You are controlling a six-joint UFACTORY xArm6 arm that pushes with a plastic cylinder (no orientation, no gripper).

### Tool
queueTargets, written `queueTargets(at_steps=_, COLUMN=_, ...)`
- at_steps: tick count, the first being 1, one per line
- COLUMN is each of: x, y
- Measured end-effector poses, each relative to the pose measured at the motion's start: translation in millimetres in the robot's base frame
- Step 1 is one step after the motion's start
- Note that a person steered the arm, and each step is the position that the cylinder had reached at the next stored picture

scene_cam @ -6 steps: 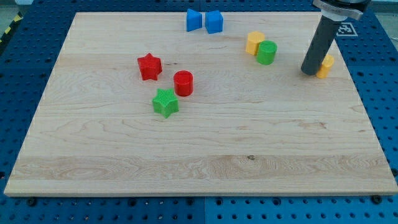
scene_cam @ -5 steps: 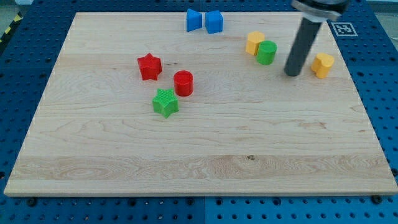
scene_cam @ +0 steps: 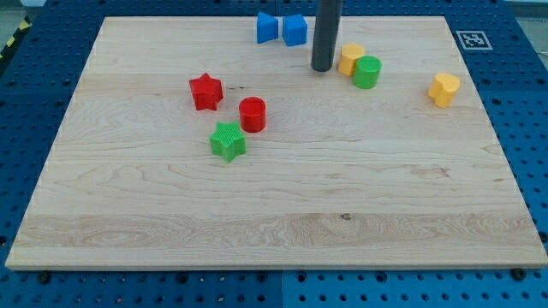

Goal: Separate the yellow hexagon from the green circle

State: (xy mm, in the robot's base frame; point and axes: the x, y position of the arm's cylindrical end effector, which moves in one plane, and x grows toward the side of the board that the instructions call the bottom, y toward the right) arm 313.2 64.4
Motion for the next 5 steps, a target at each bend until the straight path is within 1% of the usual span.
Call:
queueTargets(at_steps=2, x=-7, y=-3)
queueTargets(at_steps=3, x=-7, y=9)
queueTargets(at_steps=5, x=-15, y=51)
